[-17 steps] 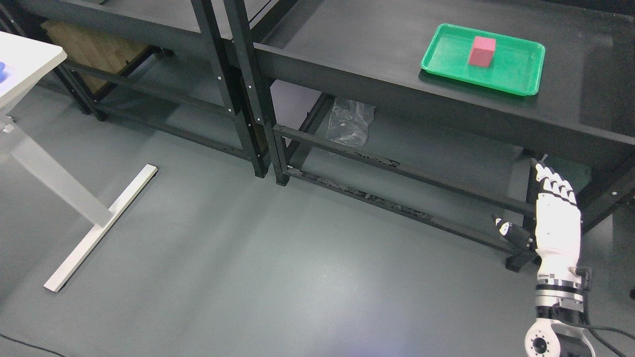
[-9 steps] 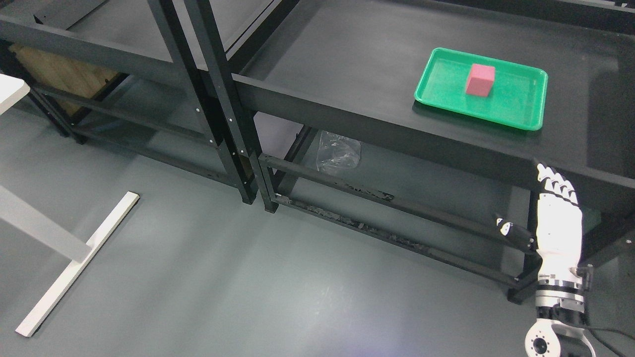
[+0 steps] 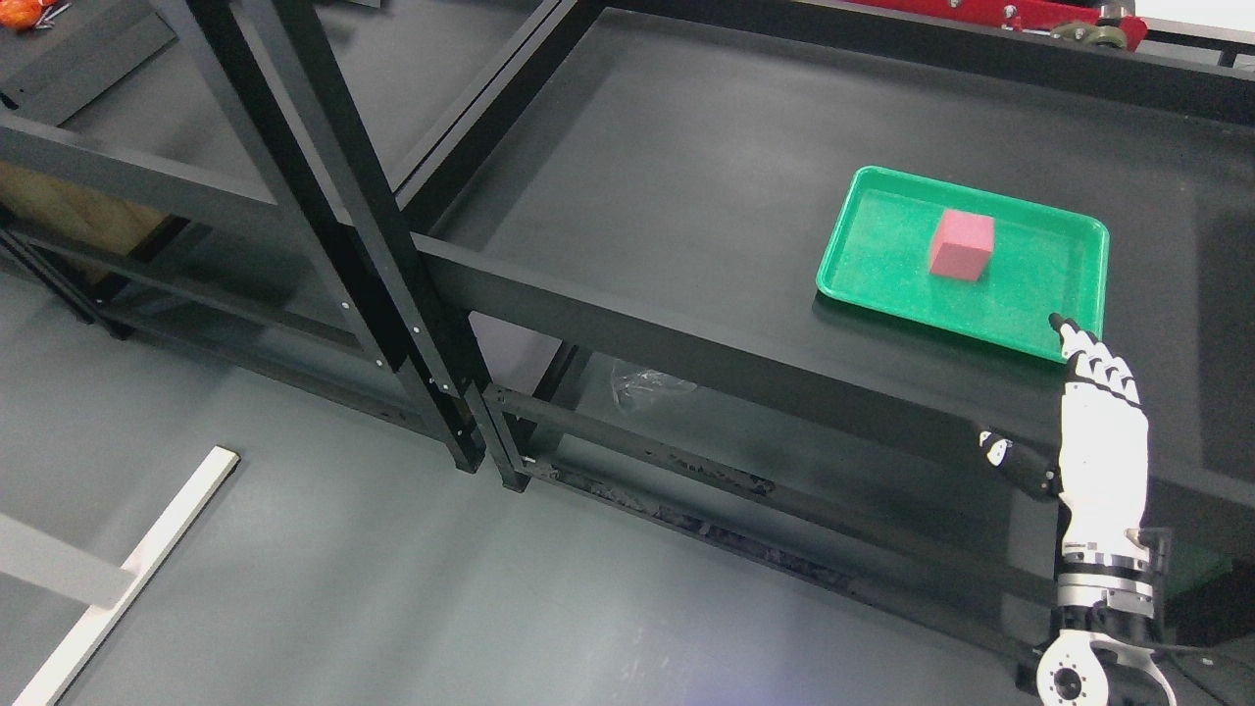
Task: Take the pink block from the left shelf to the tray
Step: 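Drive toward the shelf and reach the right hand toward the green tray, then close the right hand around the pink cube on the green tray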
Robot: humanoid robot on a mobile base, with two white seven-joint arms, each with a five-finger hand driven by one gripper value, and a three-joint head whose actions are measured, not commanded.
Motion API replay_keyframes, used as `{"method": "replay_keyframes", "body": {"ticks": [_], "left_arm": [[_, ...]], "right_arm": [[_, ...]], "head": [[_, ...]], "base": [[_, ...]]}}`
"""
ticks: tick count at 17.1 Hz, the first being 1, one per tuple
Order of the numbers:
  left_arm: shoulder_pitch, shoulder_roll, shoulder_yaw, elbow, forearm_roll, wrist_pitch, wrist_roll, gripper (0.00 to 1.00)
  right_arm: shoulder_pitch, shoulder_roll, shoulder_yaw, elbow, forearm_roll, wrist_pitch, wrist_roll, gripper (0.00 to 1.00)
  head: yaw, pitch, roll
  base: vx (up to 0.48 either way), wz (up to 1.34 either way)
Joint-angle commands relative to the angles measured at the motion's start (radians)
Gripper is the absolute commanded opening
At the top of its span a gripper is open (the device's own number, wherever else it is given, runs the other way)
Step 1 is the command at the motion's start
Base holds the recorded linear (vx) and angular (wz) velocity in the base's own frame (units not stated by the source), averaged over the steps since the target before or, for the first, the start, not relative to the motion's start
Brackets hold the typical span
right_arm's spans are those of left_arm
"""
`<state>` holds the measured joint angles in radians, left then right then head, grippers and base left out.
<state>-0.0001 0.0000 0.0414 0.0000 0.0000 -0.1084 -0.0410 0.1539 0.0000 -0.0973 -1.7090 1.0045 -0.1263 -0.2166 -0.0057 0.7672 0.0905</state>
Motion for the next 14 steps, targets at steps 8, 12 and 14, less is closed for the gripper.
{"method": "replay_keyframes", "body": {"ticks": [8,12,14], "left_arm": [[-0.023,0.017,0.000,-0.017,-0.002,0.000,0.000,1.00],[-0.023,0.017,0.000,-0.017,-0.002,0.000,0.000,1.00],[-0.023,0.017,0.000,-0.017,-0.002,0.000,0.000,1.00]], "right_arm": [[-0.005,-0.017,0.007,0.015,0.006,0.030,0.174,1.00],[-0.007,-0.017,0.007,0.035,0.009,0.036,0.284,0.99],[-0.008,-0.017,0.007,0.040,0.011,0.043,0.287,0.99]], "head": [[0.0000,0.000,0.000],[0.0000,0.000,0.000],[0.0000,0.000,0.000]], "base": [[0.291,-0.04],[0.247,-0.03],[0.246,-0.01]]}}
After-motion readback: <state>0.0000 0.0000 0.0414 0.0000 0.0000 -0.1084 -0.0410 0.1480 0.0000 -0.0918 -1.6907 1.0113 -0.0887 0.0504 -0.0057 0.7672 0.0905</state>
